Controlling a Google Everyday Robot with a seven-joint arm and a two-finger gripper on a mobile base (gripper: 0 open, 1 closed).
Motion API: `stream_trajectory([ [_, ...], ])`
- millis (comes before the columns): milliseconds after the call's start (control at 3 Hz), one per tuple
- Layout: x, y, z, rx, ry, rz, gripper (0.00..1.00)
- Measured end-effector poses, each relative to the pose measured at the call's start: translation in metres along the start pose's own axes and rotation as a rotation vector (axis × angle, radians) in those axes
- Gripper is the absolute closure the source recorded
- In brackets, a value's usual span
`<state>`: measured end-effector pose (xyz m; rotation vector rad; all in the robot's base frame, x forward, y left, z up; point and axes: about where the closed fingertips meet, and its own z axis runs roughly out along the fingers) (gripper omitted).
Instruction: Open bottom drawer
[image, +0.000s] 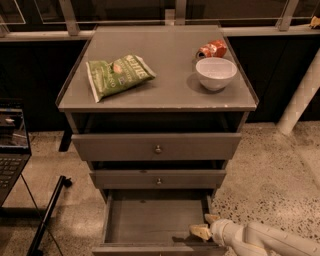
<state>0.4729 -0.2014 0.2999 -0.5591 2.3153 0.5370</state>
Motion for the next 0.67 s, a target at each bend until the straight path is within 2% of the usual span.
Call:
stream_trajectory([
  [333, 0.0000, 0.0000, 0.0000, 0.000, 0.000, 0.000, 0.00],
  [667, 0.0000, 0.0000, 0.0000, 0.000, 0.000, 0.000, 0.00],
])
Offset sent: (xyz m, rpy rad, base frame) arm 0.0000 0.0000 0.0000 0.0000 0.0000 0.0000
